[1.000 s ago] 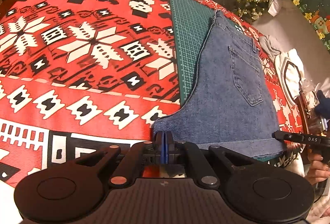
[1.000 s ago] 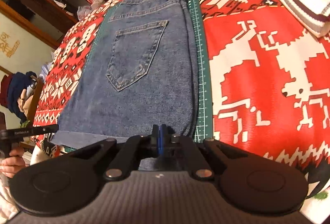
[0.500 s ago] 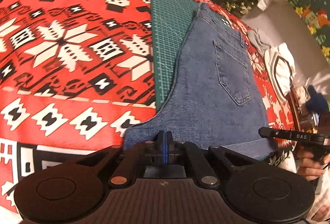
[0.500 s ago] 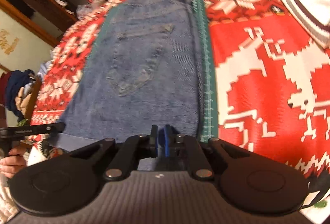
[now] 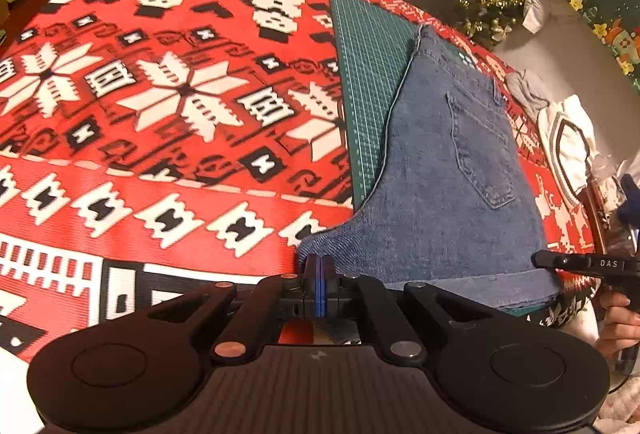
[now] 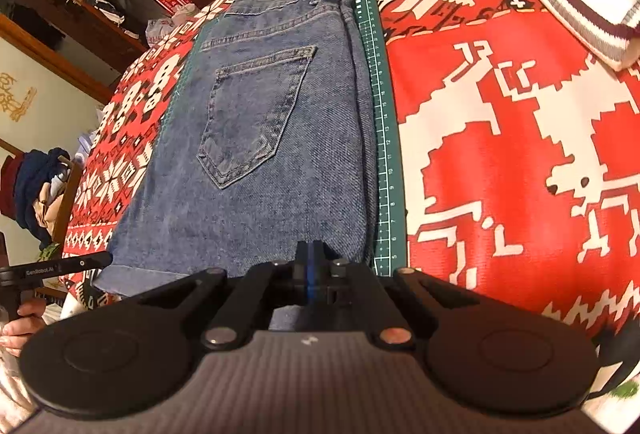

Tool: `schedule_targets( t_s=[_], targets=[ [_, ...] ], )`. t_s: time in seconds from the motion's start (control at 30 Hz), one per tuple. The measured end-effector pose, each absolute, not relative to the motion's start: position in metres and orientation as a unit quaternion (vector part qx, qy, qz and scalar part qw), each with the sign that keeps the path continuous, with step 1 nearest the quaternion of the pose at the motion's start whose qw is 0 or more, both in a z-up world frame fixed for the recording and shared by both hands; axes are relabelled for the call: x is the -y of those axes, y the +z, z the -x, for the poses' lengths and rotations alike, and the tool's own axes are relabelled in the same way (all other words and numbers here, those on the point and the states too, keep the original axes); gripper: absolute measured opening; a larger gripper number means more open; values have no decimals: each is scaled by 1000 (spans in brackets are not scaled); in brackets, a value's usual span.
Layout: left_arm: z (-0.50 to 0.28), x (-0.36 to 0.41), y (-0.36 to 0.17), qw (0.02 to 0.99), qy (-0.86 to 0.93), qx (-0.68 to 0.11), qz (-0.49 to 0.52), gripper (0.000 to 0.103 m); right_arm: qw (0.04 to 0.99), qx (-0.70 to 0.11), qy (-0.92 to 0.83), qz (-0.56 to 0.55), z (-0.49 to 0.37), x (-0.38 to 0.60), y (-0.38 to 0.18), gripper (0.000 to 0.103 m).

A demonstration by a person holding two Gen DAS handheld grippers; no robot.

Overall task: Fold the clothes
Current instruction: 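Open both grippers and move them to the cuffed hem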

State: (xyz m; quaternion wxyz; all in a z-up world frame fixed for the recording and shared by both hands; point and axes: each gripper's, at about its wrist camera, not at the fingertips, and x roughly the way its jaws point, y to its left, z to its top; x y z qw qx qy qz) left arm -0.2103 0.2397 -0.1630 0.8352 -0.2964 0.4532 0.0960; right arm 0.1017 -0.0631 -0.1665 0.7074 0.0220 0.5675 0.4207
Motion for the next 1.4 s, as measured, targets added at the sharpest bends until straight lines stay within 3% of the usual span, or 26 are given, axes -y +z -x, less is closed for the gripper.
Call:
schedule_targets(
  t_s=[0.03,0.17,0.23,0.37,0.57,0.63,0.7,0.83,0.97,1.4],
  targets=[
    [212,-242,-159,834,91,-447,309,7,707,-566,423,-28,-101,64,-164,9],
    [209,-245,-143,834,79,-440,323,29,718,-543,435,-30,-98,66,-145,16],
    [204,-243,-135,838,73,-437,319,36,724,-530,440,-31,-98,66,-134,26],
    [191,-241,-124,840,73,-440,311,61,735,-512,445,-16,-99,63,-114,30],
    [177,-233,-121,841,92,-456,274,66,741,-507,440,10,-99,61,-102,51],
    [175,-232,-121,842,96,-461,265,71,747,-502,436,13,-97,63,-99,73],
    [174,-230,-122,845,98,-463,251,72,752,-494,436,11,-95,65,-96,89],
    [176,-229,-124,858,77,-451,235,73,765,-482,426,28,-92,67,-92,102],
    [181,-232,-128,856,86,-439,259,75,775,-487,403,23,-94,68,-92,102],
    [198,-217,-122,883,78,-443,136,75,813,-419,394,92,-70,59,-92,102]
  ],
)
